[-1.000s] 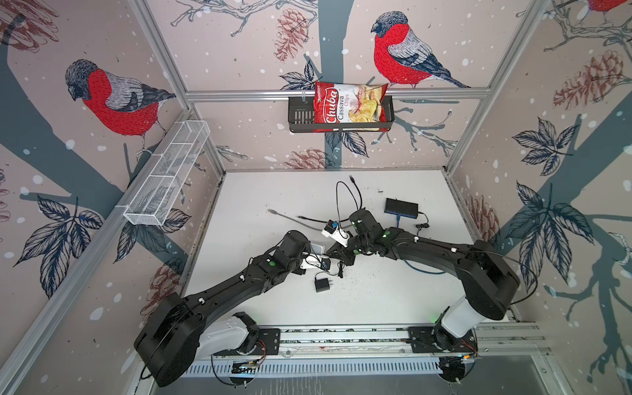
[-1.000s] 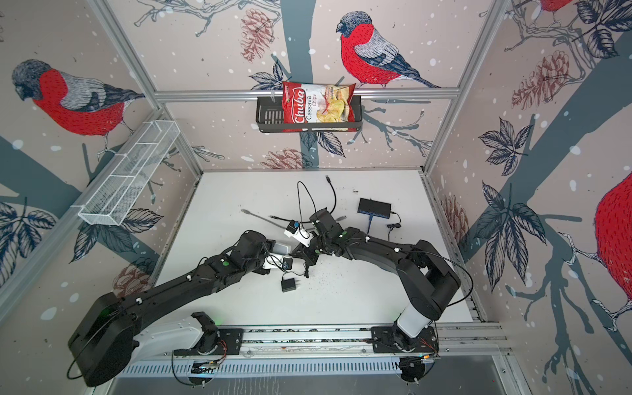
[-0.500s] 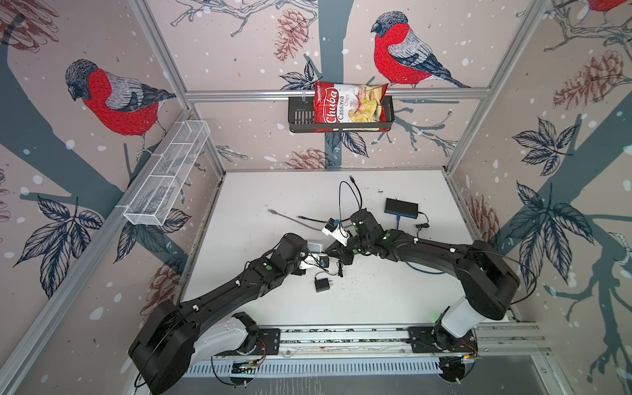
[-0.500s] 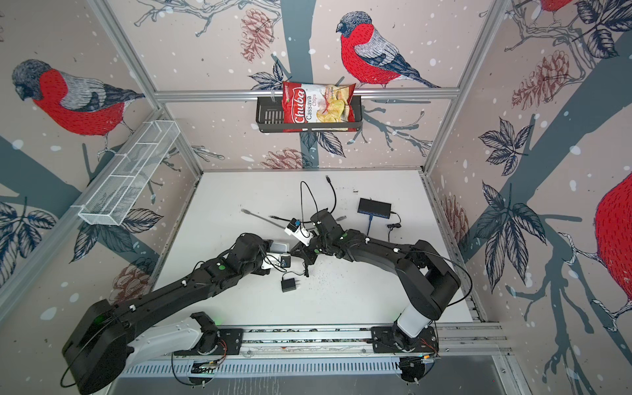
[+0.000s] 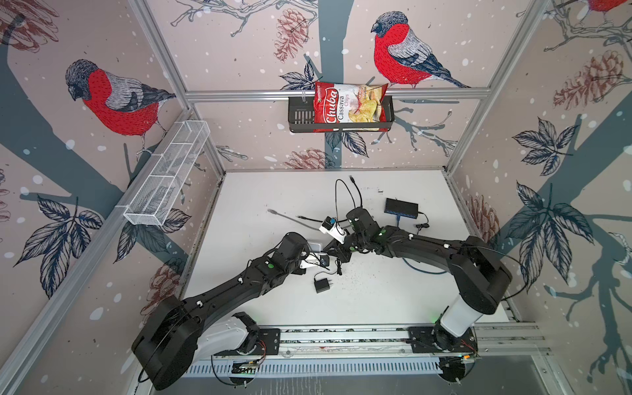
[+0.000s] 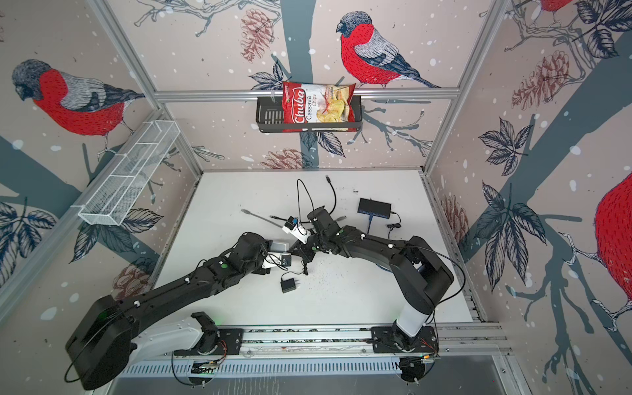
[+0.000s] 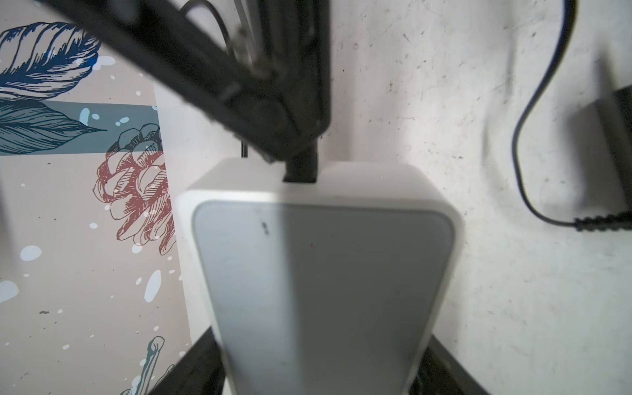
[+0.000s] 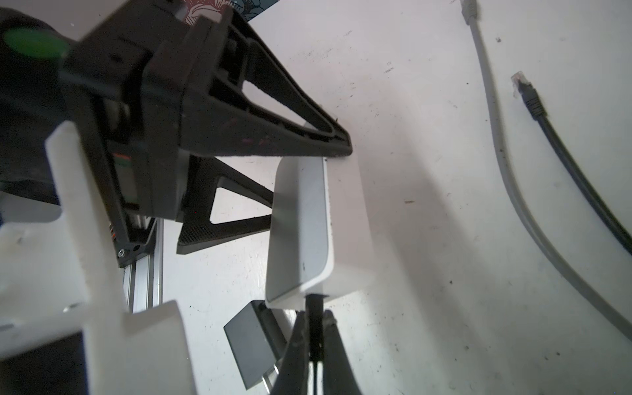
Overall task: Insert the plug into the switch port
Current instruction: 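Press the black barrel plug fully into the router port with the right gripper, then open the right gripper off the plug while the left lowers the router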
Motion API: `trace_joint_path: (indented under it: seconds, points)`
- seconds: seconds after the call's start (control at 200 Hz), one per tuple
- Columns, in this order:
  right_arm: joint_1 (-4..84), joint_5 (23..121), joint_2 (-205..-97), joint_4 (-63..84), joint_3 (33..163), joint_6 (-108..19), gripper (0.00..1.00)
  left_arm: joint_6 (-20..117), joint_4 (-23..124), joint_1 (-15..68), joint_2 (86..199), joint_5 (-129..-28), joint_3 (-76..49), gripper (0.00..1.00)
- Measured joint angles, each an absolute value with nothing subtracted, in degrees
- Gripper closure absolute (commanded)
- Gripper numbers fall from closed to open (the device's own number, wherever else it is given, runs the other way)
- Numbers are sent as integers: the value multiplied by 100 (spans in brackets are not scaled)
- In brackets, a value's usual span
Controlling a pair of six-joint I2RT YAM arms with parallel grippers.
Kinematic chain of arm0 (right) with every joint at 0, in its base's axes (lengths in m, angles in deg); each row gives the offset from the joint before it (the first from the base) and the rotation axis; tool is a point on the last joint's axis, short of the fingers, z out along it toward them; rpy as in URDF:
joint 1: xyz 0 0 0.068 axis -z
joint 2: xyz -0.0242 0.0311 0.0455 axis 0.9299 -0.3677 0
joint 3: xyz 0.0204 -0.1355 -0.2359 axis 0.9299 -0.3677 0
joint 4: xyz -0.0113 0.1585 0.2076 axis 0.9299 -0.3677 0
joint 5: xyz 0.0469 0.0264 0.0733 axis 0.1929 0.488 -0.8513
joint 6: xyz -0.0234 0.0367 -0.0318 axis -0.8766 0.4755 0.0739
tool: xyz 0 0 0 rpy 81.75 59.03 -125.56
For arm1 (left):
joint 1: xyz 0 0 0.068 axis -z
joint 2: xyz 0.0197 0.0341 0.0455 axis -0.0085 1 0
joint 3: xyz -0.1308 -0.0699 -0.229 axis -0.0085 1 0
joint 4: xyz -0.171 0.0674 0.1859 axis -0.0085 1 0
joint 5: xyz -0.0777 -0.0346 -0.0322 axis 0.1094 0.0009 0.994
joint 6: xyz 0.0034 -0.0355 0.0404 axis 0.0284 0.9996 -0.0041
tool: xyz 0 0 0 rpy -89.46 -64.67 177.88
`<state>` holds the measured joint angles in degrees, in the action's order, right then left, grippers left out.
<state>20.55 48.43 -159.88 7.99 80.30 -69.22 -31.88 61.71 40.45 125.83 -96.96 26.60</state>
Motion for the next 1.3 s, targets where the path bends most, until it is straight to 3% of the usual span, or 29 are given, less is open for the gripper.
trace_joint_path:
  seconds: [0.41,0.745,1.086,1.301]
  points:
    - [2374,4520,-16038,1177,7818,-6902,85,-2954,5446,4093,12675,-9645,2979,57]
    - [2577,4599,-15933,1717,7726,-6821,73,-2672,5710,3859,12683,-9368,2918,57]
    - [2914,5418,-15422,1874,7189,-6618,67,-2318,6525,3523,12688,-9383,2610,56]
    - [2481,5960,-14893,1887,6681,-6575,65,-2126,7286,3440,12841,-9370,2378,55]
